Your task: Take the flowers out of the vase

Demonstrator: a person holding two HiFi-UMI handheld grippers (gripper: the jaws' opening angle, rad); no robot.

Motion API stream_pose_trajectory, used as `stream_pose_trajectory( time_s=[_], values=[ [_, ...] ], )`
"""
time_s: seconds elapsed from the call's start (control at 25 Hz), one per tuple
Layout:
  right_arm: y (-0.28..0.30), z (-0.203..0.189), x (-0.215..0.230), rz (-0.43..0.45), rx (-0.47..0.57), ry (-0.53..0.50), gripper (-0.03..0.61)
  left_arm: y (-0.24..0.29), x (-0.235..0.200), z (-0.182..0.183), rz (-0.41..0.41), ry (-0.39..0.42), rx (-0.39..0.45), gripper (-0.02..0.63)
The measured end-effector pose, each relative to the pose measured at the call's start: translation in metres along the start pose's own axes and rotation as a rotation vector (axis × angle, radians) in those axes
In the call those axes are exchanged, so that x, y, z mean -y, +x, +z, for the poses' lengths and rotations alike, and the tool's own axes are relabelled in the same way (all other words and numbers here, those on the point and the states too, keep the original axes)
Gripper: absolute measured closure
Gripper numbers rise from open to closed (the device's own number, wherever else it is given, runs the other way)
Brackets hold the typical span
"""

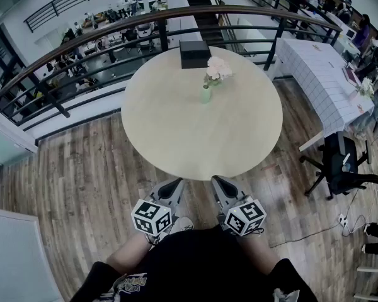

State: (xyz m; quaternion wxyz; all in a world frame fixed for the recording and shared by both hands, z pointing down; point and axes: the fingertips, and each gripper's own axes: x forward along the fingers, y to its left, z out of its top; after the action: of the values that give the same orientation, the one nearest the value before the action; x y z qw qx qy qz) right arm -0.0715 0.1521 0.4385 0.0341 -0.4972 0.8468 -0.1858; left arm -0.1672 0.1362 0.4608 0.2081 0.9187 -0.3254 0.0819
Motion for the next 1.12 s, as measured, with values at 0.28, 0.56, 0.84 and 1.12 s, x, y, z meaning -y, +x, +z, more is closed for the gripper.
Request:
stream_pose_trajectory(
  time_s=[0.28, 0.56, 0.84, 1.12],
  values=[
    [0.001, -0.001, -0.001, 0.005, 0.009, 0.009, 0.557, -0.001, 0.0, 0.0, -0.001, -0.003, -0.004, 0.607],
    [-0.003, 0.001, 0.0, 0.009, 0.039, 0.05, 0.557, -0.004, 0.002, -0.004, 0.003, 0.0, -0.011, 0.607],
    [-0.004, 0.002, 0.005, 0.019, 0.035, 0.061, 0.557, -0.002, 0.004, -0.005, 0.01, -0.002, -0.015, 0.607],
    [-0.013, 0.008, 0.022, 0.043, 0.009, 0.048, 0.557, 0.015, 0.021, -0.001, 0.019, -0.005, -0.007, 0.607]
  ],
)
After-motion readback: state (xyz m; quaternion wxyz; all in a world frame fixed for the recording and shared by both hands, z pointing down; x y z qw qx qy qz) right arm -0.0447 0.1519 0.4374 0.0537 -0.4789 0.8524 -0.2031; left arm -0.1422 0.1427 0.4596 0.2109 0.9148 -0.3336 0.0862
